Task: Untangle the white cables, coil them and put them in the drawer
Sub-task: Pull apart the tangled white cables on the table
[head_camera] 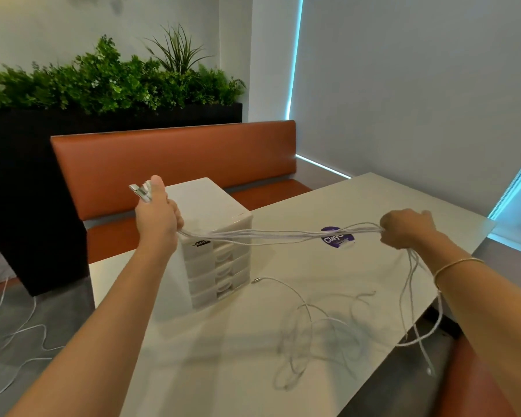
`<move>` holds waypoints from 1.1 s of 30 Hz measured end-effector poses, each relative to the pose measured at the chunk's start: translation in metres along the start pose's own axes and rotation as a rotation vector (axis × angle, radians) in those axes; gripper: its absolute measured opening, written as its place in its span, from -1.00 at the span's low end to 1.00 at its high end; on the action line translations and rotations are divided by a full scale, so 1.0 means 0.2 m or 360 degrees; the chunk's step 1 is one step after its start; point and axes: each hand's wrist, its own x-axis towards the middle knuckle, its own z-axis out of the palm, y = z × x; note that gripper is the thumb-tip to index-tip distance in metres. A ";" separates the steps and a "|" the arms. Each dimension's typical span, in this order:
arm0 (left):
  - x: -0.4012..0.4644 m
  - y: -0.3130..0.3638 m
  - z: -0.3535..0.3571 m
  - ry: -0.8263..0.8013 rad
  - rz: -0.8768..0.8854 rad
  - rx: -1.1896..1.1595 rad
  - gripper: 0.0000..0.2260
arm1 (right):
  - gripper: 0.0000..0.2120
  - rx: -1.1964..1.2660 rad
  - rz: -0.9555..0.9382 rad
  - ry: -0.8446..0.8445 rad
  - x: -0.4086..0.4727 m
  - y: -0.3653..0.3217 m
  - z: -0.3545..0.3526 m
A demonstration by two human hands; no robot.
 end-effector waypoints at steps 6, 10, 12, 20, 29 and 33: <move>0.00 -0.05 -0.06 0.0027 0.0224 0.0492 -0.69 | -0.77 0.0097 0.0271 0.0473 0.09 -0.01 -0.19; 0.00 -0.09 -0.07 -0.0005 0.0221 0.0577 -0.68 | -0.71 0.0756 0.0506 0.0286 0.16 -0.02 -0.28; -0.01 -0.11 -0.06 -0.0040 0.0206 0.0606 -0.67 | -0.77 0.1182 0.0509 0.0070 0.19 -0.02 -0.31; -0.13 -0.12 0.07 -0.0187 0.0302 0.0724 -0.68 | -0.44 0.1333 0.0094 0.1169 0.27 -0.07 -0.78; -0.20 -0.11 0.18 -0.0326 0.0398 0.0874 -0.71 | -0.58 0.1335 -0.0835 0.1560 0.28 -0.20 -0.77; -0.22 -0.14 0.19 -0.0348 0.0339 0.0880 -0.67 | -0.56 0.0900 -0.0536 0.0656 0.31 -0.20 -0.41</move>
